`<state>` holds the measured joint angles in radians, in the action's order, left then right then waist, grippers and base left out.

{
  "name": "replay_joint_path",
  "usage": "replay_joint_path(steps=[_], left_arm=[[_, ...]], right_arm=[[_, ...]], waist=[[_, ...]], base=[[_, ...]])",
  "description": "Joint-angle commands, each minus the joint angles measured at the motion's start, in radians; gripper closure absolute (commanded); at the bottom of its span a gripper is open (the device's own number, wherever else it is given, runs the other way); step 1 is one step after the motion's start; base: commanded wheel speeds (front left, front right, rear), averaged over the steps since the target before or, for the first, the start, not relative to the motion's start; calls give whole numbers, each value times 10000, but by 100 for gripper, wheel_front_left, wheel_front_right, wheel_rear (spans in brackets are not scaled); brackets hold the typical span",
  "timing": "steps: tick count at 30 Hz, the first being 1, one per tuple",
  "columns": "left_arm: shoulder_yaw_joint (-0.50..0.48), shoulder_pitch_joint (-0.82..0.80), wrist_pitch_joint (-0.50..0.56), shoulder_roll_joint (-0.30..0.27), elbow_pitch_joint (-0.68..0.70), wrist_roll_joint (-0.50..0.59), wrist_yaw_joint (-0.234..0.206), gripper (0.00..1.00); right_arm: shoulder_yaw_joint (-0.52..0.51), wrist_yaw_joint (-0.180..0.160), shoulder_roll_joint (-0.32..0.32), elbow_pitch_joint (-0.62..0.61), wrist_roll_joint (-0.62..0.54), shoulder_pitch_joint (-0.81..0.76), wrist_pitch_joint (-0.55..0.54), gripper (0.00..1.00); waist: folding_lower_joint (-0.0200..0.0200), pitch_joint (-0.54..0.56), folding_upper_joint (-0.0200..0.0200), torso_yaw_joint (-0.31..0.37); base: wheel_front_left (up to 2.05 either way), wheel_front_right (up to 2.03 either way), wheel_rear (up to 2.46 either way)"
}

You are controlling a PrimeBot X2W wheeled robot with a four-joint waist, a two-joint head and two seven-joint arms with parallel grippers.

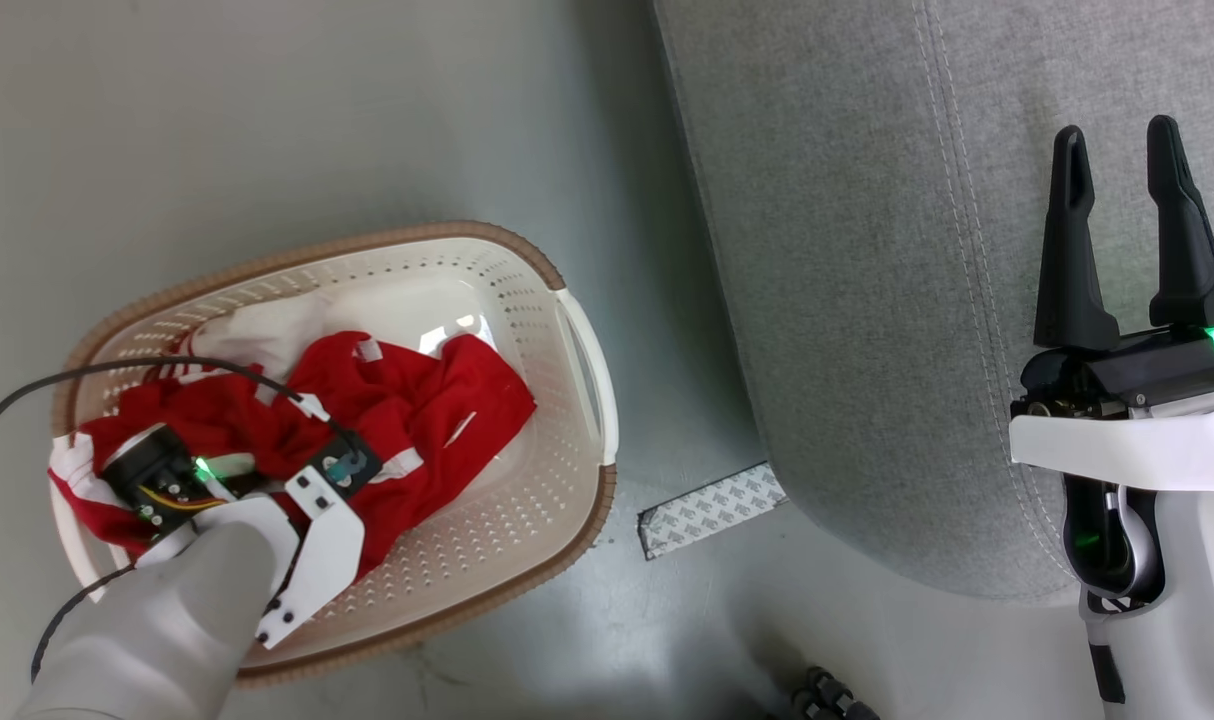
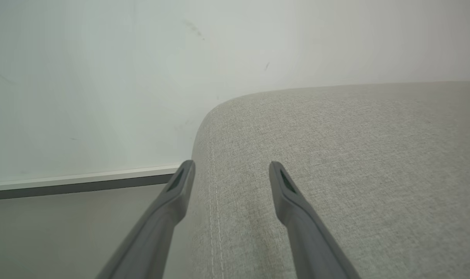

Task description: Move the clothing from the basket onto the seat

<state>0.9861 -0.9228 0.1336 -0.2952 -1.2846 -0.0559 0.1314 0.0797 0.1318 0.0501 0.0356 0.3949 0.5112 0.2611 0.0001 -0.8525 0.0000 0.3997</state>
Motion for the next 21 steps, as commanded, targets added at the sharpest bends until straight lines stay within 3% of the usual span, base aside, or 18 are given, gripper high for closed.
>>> replay_joint_path(steps=[1, 2, 3, 4, 5, 6, 14, 21], left_arm=[[60, -104, 59, -102, -38, -75, -14, 0], [144, -122, 70, -130, -38, -155, -14, 0], [225, -130, 68, -150, -39, -244, -14, 18], [315, -130, 65, -153, -41, -314, -14, 55], [399, -112, 60, -143, -41, -391, -14, 85], [483, -87, 54, -115, -43, -478, -12, 100], [854, -59, -246, 210, -27, -1096, -12, 100], [880, 270, -836, 701, -10, -1554, -13, 100]], right_arm=[[-27, -21, -16, -1, 53, 101, 29, 0], [-46, -21, -16, 7, 57, 120, 29, 0], [-59, -21, -16, 20, 43, 125, 29, 0], [-65, -21, -16, 28, 28, 123, 29, 0], [-75, -21, -17, 35, 11, 118, 29, 0], [-91, -21, -15, 39, -14, 110, 29, 0], [-147, -21, -15, 106, -207, 6, 29, 0], [-224, -21, -10, 239, -613, -254, 29, 0]], waist=[[-1, -34, 0, 42], [-1, -47, 0, 60], [-1, -51, 0, 73], [-1, -52, 0, 83], [-1, -49, 0, 88], [-1, -38, 0, 82], [-1, 363, 0, -204], [-1, 1499, 0, -658]], base=[[0, 0, 0], [0, 0, 0], [0, 0, 0], [0, 0, 0], [0, 0, 0], [0, 0, 0], [0, 0, 0], [0, 0, 0]])
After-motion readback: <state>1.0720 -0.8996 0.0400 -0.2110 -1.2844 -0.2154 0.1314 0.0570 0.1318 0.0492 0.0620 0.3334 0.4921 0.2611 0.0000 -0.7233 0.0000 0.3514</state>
